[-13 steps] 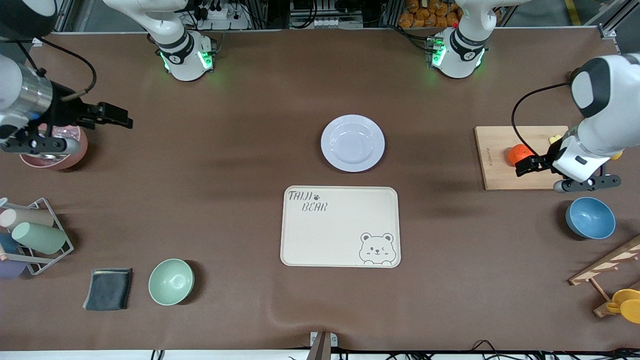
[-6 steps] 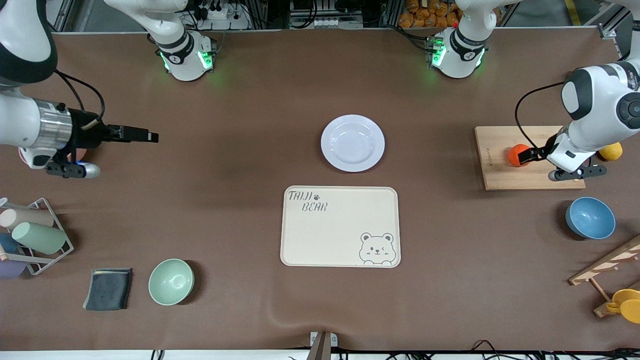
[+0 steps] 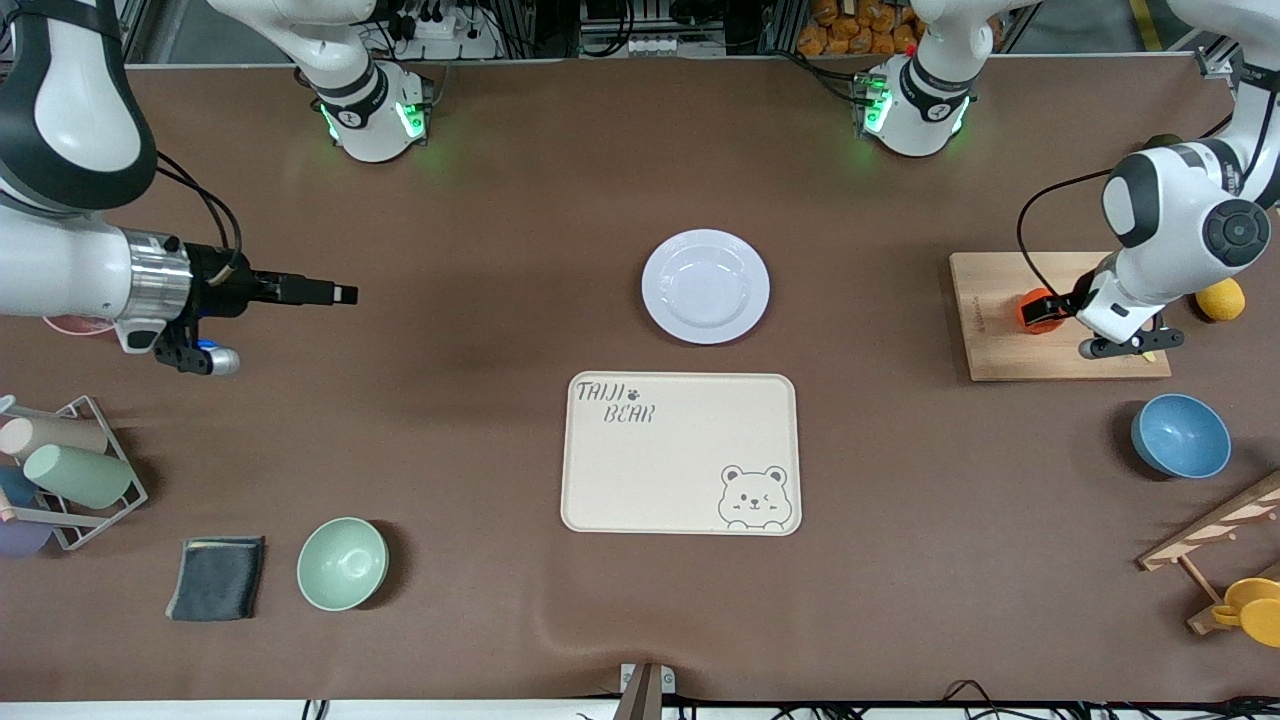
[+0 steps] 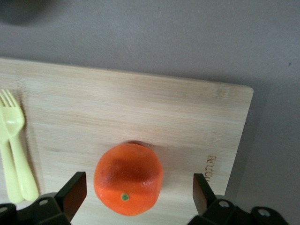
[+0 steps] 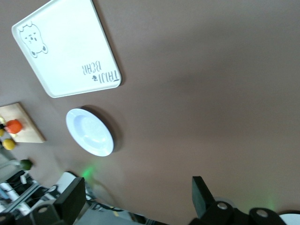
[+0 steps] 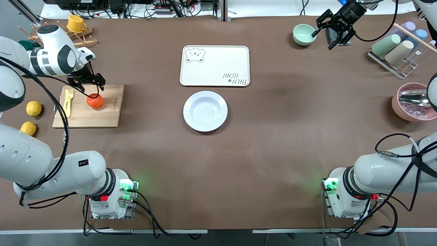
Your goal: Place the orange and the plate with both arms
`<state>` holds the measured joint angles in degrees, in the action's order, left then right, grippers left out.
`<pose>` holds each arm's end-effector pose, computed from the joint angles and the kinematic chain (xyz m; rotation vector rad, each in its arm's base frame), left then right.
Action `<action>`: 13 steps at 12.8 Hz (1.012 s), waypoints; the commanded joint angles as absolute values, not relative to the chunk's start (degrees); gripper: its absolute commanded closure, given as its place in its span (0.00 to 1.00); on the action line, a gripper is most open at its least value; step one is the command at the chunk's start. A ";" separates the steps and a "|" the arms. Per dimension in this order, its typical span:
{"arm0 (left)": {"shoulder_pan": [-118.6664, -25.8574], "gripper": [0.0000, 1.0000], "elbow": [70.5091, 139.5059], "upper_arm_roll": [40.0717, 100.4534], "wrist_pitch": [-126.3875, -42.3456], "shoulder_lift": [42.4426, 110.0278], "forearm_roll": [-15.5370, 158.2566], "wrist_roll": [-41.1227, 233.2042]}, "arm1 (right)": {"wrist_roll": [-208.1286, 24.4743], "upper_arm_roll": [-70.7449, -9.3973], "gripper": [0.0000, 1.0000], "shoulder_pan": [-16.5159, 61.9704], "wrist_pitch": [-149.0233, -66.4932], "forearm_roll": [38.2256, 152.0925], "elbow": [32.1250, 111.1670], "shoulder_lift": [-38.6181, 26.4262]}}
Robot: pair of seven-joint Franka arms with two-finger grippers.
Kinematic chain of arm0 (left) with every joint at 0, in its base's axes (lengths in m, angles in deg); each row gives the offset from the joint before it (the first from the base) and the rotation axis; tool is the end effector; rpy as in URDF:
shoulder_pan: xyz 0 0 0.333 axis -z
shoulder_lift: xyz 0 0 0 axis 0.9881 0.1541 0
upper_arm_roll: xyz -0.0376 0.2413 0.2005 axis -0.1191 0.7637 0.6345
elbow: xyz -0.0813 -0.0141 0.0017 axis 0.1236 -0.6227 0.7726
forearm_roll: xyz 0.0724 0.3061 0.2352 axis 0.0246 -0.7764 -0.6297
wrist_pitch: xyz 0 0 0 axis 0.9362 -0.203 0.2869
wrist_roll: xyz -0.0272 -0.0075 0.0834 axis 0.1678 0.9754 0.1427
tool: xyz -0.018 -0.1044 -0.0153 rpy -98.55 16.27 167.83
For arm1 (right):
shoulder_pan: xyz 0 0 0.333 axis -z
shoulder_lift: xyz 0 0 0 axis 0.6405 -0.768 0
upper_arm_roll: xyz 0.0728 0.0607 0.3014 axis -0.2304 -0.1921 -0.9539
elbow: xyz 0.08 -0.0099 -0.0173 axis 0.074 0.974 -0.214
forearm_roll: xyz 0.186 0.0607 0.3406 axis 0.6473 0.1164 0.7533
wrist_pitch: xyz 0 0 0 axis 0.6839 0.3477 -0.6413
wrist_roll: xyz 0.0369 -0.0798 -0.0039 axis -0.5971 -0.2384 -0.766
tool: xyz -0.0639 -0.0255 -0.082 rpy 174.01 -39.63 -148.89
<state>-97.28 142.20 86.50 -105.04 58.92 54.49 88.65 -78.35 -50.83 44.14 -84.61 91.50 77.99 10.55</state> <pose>0.4735 0.1202 0.2489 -3.0653 -0.1885 0.2140 0.5586 0.0647 0.4555 -2.5227 0.3245 0.5056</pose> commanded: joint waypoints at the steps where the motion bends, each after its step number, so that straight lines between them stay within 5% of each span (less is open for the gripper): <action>1: -98.01 0.00 142.58 86.13 -106.60 60.19 53.23 88.27 | -78.18 -51.32 0.00 44.40 -86.44 96.09 80.72 10.60; 13: -100.91 0.00 143.11 85.95 -108.80 63.88 48.39 88.10 | -86.00 -51.50 0.00 37.37 -99.98 106.21 92.16 9.82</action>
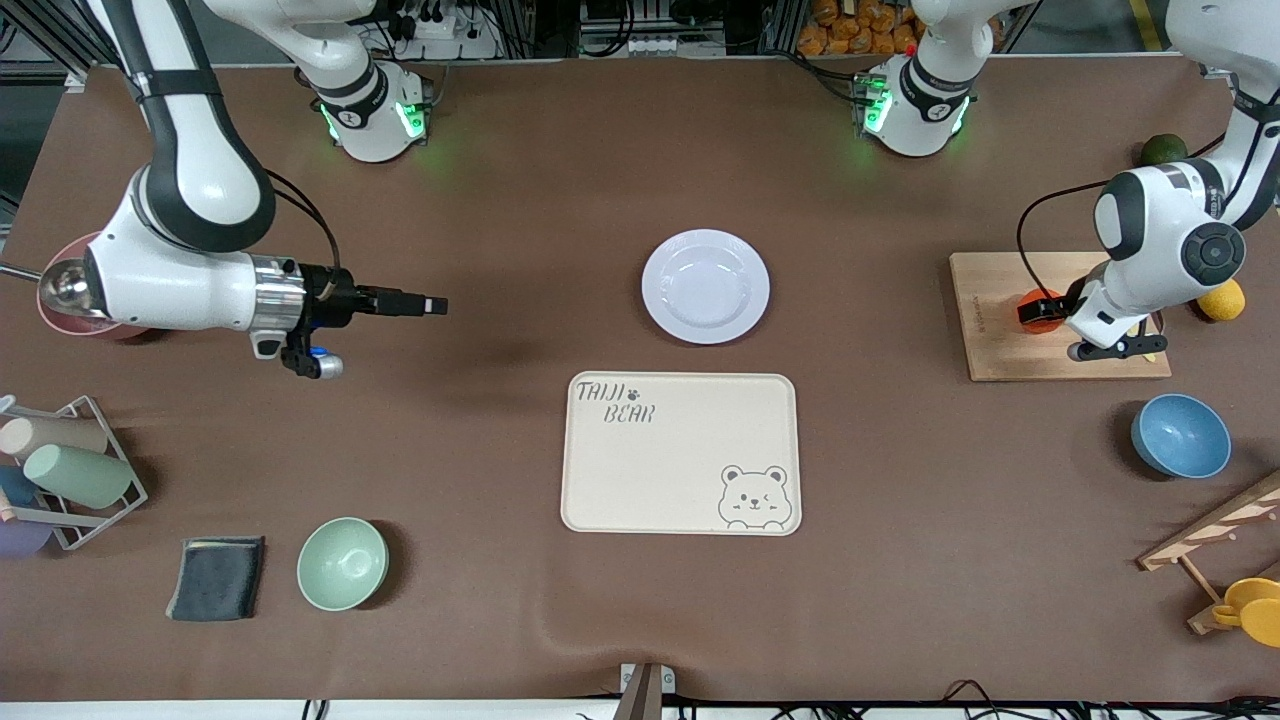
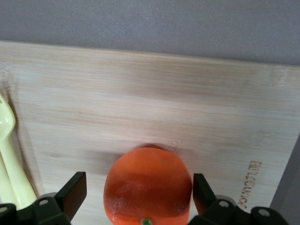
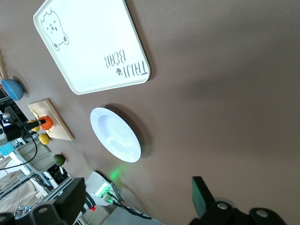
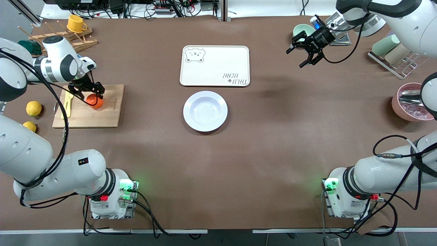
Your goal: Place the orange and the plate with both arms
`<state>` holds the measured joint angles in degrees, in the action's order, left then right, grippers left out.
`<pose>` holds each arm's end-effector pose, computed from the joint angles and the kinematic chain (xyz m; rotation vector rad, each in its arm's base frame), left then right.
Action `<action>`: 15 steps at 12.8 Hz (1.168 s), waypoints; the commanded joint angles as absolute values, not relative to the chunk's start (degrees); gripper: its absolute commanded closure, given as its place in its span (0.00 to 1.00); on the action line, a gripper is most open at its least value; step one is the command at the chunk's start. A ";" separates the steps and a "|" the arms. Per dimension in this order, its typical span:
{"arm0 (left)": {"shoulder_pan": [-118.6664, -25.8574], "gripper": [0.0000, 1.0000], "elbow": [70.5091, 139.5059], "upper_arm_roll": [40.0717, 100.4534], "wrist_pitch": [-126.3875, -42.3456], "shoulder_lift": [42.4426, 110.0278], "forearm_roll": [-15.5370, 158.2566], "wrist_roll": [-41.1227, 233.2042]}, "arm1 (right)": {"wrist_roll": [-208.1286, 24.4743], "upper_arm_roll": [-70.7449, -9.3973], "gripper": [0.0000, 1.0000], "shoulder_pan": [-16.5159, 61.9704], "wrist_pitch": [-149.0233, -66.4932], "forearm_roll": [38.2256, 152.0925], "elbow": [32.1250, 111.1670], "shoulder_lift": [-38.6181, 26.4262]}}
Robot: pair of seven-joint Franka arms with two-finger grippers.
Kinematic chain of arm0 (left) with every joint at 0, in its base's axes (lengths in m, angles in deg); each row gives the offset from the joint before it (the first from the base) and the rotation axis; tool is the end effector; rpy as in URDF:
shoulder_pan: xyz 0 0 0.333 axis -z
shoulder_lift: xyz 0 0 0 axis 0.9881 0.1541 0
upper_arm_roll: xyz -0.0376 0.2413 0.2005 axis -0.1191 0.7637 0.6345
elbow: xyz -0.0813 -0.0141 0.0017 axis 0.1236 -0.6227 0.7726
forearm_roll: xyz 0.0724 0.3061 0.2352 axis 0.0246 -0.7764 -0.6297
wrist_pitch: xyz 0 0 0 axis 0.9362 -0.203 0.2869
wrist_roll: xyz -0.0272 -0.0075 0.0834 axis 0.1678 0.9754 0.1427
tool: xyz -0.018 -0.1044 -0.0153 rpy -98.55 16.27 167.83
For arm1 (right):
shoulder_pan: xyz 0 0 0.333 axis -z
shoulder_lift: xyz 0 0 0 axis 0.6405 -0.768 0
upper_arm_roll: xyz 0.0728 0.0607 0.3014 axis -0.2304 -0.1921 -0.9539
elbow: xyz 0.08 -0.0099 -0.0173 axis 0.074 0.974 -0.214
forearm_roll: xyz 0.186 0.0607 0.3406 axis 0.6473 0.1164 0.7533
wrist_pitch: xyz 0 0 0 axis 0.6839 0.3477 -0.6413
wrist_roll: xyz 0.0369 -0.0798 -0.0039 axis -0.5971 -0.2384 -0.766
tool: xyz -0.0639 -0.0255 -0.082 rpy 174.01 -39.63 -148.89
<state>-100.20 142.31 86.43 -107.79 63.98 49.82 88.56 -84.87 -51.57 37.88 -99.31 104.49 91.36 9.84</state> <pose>0.4632 0.1412 0.2086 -3.0366 -0.1490 0.2850 0.5316 0.1297 0.3660 -2.3704 0.3283 0.4790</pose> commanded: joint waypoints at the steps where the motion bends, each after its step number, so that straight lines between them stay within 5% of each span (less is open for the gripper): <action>1: -100.91 0.00 143.28 85.95 -108.80 64.15 48.39 88.10 | -86.09 -51.50 0.00 36.84 -100.41 106.39 92.59 9.72; 3: -101.44 0.00 143.37 85.86 -108.80 64.76 48.39 88.01 | -89.93 -51.50 0.00 36.75 -102.43 110.58 95.75 9.72; 4: -101.53 0.16 143.37 85.86 -108.80 64.85 48.39 88.01 | -92.57 -51.41 0.00 36.75 -102.70 112.61 97.15 9.72; 6: -101.44 0.81 143.28 85.69 -108.62 64.85 48.48 88.01 | -94.88 -51.50 0.00 36.66 -104.37 113.60 98.83 9.63; 7: -101.44 0.96 143.20 85.60 -108.45 64.59 48.48 87.83 | -94.88 -51.50 0.00 36.31 -104.90 113.68 99.18 9.46; 11: -101.35 1.00 138.73 78.33 -107.13 62.74 53.74 88.36 | -95.06 -51.50 0.00 35.43 -107.00 114.90 100.15 9.02; 15: -101.18 1.00 126.45 66.74 -96.80 62.83 59.37 95.26 | -98.22 -51.50 0.00 34.11 -109.11 118.43 101.91 9.02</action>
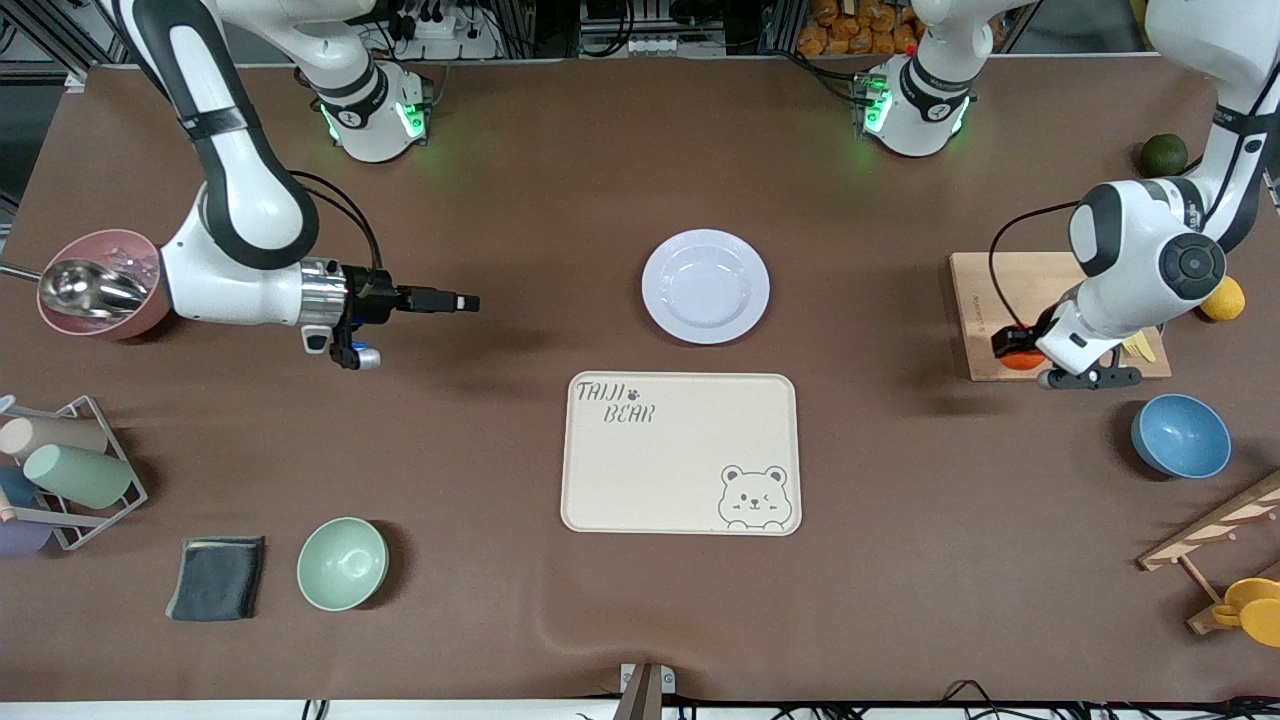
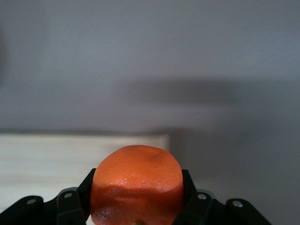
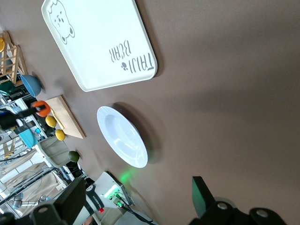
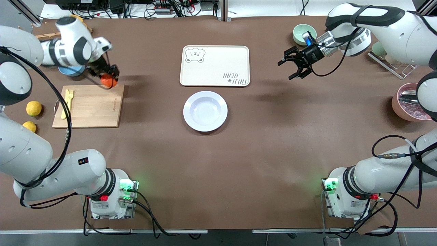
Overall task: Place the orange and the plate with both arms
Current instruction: 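Carry the orange with the left gripper over the white plate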
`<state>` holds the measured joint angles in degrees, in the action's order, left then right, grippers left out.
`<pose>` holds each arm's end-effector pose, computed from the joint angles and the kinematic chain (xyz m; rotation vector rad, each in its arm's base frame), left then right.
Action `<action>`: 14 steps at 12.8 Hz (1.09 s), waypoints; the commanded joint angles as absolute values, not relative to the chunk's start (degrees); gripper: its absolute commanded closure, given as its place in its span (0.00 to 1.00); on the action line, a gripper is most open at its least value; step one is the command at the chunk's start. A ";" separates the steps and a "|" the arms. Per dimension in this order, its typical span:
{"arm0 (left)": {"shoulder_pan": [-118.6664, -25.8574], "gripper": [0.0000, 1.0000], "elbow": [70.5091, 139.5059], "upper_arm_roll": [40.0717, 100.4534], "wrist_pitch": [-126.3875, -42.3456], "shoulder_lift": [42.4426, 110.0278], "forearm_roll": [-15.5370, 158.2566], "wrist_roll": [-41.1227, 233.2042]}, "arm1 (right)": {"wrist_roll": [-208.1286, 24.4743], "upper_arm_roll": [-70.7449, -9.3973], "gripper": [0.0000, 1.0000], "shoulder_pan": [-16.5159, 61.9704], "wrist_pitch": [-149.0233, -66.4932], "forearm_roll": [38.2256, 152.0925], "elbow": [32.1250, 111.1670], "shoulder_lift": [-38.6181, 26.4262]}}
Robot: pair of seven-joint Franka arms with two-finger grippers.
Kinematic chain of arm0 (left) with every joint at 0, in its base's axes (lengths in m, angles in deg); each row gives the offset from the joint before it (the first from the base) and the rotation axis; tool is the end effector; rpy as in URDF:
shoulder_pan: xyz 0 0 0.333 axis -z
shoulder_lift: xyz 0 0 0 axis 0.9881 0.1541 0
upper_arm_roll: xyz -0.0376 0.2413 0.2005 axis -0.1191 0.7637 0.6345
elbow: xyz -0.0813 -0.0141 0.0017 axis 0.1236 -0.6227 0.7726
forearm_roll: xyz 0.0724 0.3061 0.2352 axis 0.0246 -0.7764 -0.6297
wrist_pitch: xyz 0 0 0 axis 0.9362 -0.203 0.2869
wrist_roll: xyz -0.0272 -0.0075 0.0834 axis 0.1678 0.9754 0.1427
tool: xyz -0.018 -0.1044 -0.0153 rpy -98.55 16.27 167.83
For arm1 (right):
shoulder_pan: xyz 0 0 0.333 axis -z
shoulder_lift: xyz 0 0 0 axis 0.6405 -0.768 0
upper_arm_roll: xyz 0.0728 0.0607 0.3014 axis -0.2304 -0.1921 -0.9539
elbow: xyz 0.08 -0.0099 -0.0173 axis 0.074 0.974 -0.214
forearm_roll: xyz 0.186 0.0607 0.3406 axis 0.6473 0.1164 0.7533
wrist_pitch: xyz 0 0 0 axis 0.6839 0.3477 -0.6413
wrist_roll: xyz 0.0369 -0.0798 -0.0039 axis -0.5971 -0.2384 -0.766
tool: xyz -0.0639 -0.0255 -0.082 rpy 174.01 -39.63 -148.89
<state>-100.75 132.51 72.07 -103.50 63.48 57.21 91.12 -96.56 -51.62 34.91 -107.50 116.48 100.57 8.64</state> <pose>0.5416 0.0312 0.2742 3.1366 0.0323 -0.0886 0.4983 0.1485 0.2998 -2.2567 0.3159 0.4257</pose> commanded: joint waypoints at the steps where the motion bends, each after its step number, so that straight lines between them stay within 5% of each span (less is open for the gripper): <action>1: -100.91 1.00 122.23 63.57 -92.67 63.00 59.38 99.39 | -98.22 -51.50 0.00 34.03 -109.21 118.60 101.91 9.02; 5: -95.93 1.00 114.37 52.48 -87.44 65.02 59.38 119.24 | -98.31 -51.58 0.00 33.94 -109.30 119.31 102.35 9.02; 14: -71.05 1.00 112.43 52.73 -92.62 81.27 47.61 158.81 | -109.55 -51.58 0.00 29.02 -114.83 132.74 107.01 8.67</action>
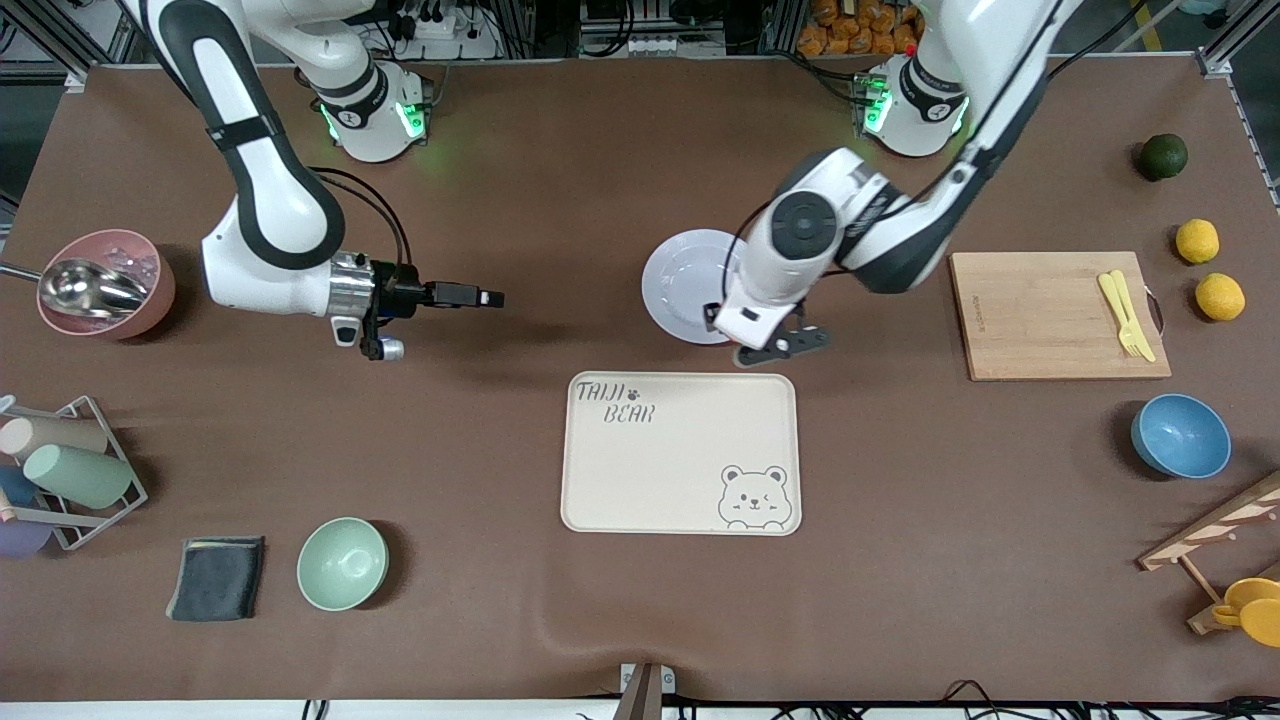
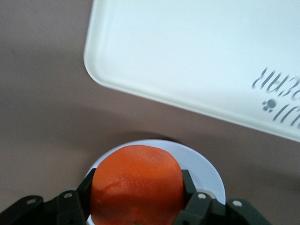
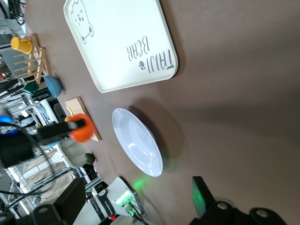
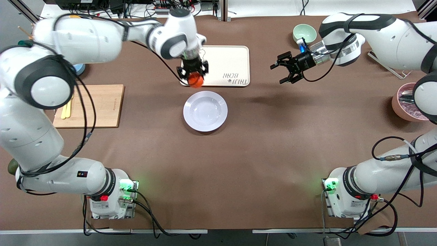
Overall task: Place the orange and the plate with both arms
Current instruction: 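Carry the orange with the left gripper over the white plate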
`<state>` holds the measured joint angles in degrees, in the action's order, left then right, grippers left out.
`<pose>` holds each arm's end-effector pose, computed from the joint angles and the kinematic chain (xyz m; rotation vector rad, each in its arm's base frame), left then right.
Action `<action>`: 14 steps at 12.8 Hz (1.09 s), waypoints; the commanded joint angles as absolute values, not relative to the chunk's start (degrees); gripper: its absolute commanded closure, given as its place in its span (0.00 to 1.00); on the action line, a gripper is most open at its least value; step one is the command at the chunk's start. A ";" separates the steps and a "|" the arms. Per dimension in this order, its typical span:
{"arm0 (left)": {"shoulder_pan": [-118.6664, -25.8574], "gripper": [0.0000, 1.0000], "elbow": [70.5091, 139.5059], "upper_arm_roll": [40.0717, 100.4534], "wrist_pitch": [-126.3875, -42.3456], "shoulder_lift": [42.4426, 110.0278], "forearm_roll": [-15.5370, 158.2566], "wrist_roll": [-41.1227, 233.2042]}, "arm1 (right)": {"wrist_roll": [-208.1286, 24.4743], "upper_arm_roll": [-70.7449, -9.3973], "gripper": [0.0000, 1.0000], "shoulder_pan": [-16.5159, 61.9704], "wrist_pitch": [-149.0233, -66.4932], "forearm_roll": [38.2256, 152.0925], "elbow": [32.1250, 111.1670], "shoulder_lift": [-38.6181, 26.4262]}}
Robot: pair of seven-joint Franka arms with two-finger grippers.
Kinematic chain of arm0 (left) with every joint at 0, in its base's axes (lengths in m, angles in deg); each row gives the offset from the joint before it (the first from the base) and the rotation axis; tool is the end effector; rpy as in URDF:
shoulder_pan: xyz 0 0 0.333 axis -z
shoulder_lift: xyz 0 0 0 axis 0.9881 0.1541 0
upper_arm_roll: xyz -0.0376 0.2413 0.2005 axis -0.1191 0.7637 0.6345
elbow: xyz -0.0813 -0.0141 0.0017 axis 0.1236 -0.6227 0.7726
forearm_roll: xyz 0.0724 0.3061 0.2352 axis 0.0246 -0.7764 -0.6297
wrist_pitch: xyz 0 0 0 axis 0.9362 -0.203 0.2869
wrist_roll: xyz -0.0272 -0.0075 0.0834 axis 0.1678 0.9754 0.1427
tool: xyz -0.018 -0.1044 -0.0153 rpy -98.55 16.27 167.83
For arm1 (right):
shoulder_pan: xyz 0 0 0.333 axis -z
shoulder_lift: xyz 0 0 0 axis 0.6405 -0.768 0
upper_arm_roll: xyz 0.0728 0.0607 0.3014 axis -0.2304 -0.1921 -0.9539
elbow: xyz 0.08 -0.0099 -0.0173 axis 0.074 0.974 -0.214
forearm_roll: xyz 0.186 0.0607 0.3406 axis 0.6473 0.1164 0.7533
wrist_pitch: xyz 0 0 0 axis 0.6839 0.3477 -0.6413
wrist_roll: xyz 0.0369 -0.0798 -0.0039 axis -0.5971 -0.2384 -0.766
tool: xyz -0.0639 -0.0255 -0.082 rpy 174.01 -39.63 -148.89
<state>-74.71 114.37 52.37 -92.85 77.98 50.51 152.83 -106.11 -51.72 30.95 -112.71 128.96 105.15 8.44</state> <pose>0.4728 -0.3957 0.2840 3.1039 0.4276 -0.2243 0.4753 0.1753 0.2740 -2.1599 0.3076 0.3323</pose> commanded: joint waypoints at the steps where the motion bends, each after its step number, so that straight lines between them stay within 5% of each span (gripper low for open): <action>1: -68.85 1.00 112.43 52.82 -93.49 82.51 47.52 162.07 | -109.65 -51.50 0.00 28.23 -115.09 133.45 107.01 8.41; 6: -64.27 1.00 112.78 54.04 -99.74 88.75 45.42 169.65 | -117.96 -51.58 0.00 19.44 -123.08 147.05 107.98 5.25; 9: -64.35 0.78 113.75 54.14 -99.74 89.55 43.65 170.63 | -125.73 -51.58 0.00 16.90 -123.80 155.33 108.06 2.43; 10: -64.70 0.67 113.84 54.14 -99.66 89.55 43.65 170.63 | -125.73 -51.50 0.00 16.89 -123.80 155.34 108.06 2.43; 12: -65.40 0.00 113.67 54.22 -99.30 89.03 43.65 170.63 | -125.64 -51.50 0.00 16.71 -123.97 155.43 108.06 2.17; 14: -66.54 0.00 112.96 54.22 -99.22 87.89 43.65 170.19 | -125.64 -51.50 0.00 16.80 -123.97 155.43 107.98 1.99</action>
<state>-65.44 113.65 54.25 -99.32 89.01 45.44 169.14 -124.46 -51.84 17.51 -123.50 153.58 108.24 2.01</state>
